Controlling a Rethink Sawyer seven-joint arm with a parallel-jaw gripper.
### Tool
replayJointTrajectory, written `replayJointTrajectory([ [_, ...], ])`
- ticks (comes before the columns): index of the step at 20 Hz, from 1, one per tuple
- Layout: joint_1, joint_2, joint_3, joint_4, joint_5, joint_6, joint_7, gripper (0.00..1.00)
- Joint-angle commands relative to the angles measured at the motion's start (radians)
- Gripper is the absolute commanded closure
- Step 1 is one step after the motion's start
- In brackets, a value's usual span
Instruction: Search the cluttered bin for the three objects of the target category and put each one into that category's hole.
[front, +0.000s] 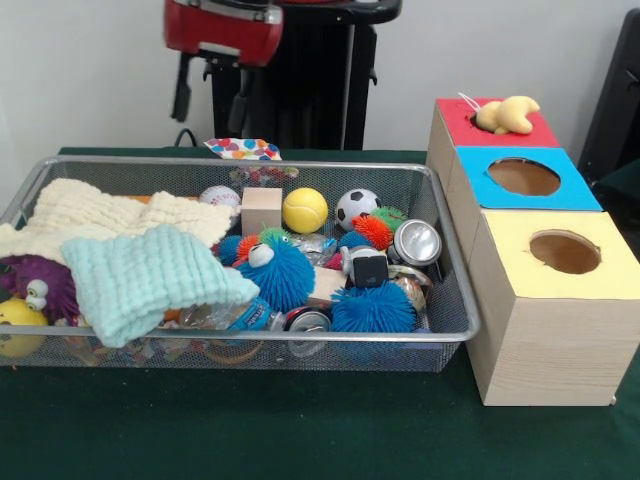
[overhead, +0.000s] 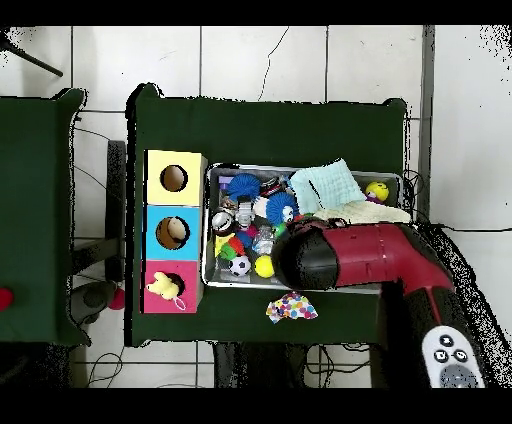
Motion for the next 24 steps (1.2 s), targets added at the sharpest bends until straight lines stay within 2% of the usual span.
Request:
replayJointTrajectory([
  [1, -0.087, 0.033, 0.083, -0.102, -0.123, 0.11, -0.394, 0.0],
  [9, -0.153, 0.13, 0.098, -0.175, -0.233, 0.025, -0.378, 0.0],
  [13, -0.16, 0.188, 0.081, -0.217, -0.276, 0.027, -0.337, 0.0],
  [18, -0.156, 0.246, 0.058, -0.234, -0.281, 0.056, -0.272, 0.0],
  [23, -0.156, 0.256, 0.049, -0.221, -0.226, 0.047, -0.174, 0.0],
  [24, -0.167, 0.265, 0.058, -0.21, -0.196, 0.051, -0.163, 0.0],
])
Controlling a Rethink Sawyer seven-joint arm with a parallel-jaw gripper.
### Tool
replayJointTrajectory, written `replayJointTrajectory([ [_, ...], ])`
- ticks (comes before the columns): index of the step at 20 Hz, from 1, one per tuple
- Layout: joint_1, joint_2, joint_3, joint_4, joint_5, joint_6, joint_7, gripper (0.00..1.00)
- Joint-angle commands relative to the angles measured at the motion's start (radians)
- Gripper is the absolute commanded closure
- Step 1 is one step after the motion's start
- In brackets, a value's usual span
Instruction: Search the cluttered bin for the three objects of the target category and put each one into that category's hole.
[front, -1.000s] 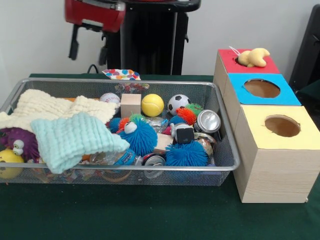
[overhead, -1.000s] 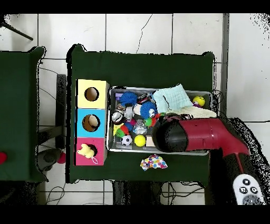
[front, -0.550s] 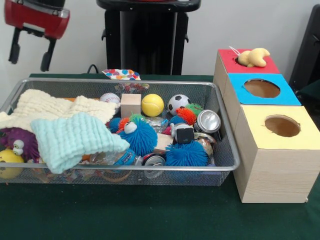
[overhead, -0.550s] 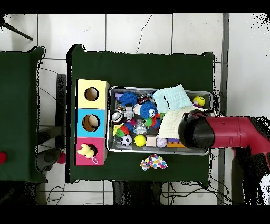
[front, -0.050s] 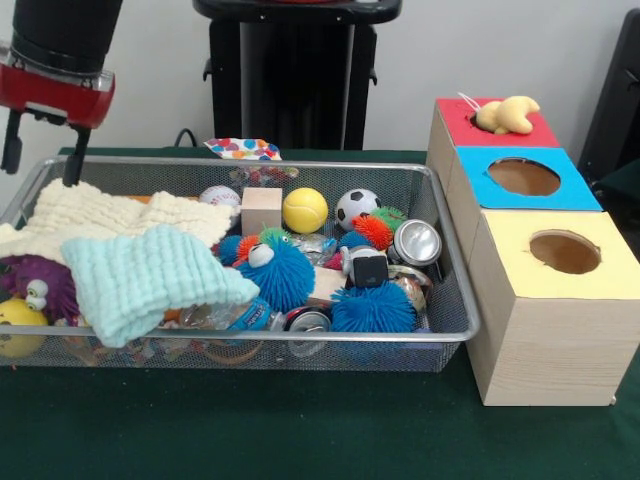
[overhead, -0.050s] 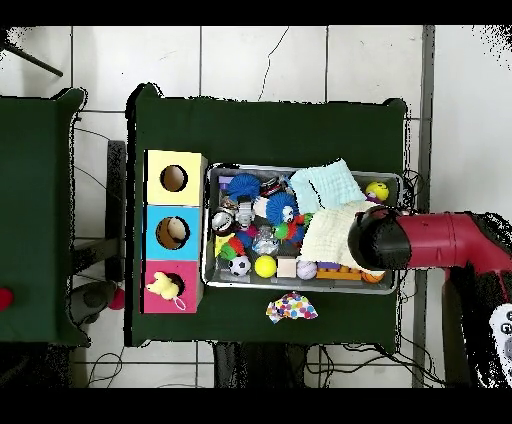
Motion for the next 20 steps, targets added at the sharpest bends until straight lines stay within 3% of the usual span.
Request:
replayJointTrajectory([
  [1, -0.019, 0.09, 0.049, 0.001, 0.053, 0.056, -0.089, 0.0],
  [5, -0.042, 0.105, 0.062, 0.028, 0.167, 0.076, -0.018, 0.0],
  [7, -0.031, 0.101, 0.047, 0.02, 0.189, 0.103, -0.013, 0.0],
  [10, -0.004, 0.098, 0.018, 0.002, 0.177, 0.155, -0.056, 0.0],
  [13, 0.03, 0.111, -0.012, -0.029, 0.113, 0.159, -0.094, 0.0],
  [20, 0.061, 0.156, -0.059, -0.083, 0.046, 0.15, -0.103, 0.0],
])
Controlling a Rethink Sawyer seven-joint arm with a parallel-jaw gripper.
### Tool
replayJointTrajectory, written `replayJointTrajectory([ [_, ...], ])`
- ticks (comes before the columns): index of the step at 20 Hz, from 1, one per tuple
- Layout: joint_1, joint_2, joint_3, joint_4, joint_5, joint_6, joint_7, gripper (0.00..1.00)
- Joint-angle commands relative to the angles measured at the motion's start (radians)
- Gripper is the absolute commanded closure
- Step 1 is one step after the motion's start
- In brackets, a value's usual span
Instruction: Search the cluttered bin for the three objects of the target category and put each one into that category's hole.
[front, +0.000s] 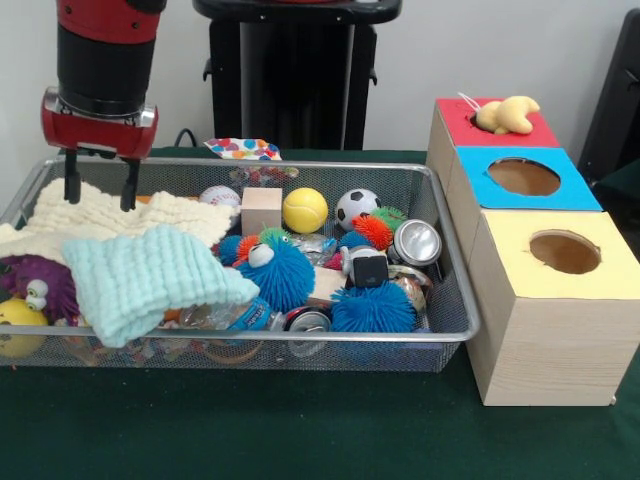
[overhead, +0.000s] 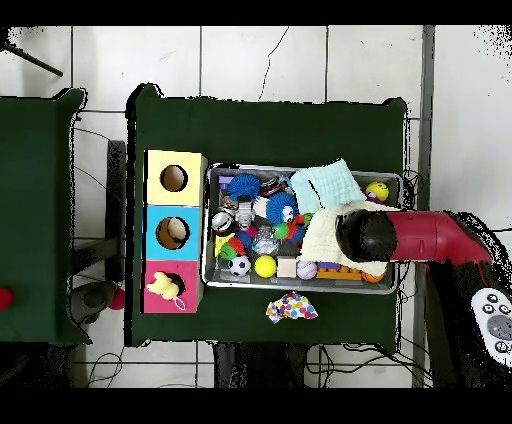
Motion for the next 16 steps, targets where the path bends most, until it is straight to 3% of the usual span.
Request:
replayJointTrajectory([
  [1, 0.037, 0.069, -0.036, -0.077, -0.095, 0.111, -0.111, 0.0],
  [8, 0.06, 0.092, -0.049, -0.141, -0.194, 0.032, -0.138, 0.0],
  [16, 0.075, 0.069, -0.024, -0.162, -0.252, 0.036, -0.202, 0.0],
])
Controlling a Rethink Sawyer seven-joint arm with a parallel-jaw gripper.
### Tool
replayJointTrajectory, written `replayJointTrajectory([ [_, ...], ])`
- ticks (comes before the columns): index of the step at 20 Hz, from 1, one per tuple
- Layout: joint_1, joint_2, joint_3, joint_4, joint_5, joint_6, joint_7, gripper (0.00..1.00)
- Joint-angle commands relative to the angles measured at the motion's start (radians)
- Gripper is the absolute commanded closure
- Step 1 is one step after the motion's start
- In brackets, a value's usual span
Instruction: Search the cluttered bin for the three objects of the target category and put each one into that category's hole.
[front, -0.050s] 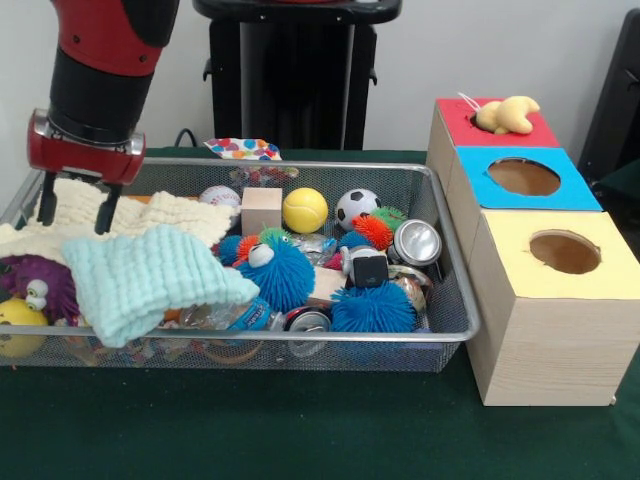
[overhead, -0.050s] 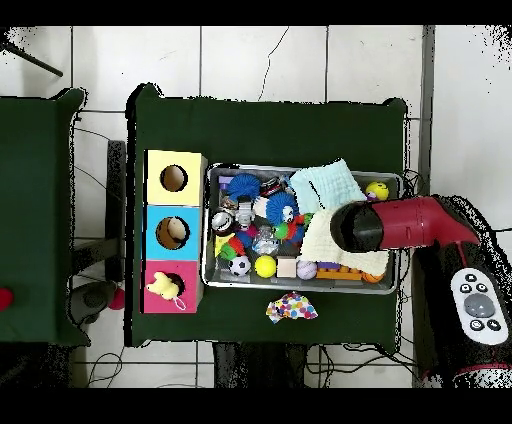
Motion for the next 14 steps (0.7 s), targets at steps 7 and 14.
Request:
replayJointTrajectory([
  [7, 0.01, 0.087, 0.005, -0.093, -0.115, 0.006, -0.139, 0.0],
  [14, 0.001, 0.209, 0.0, -0.154, -0.089, 0.005, -0.067, 0.0],
])
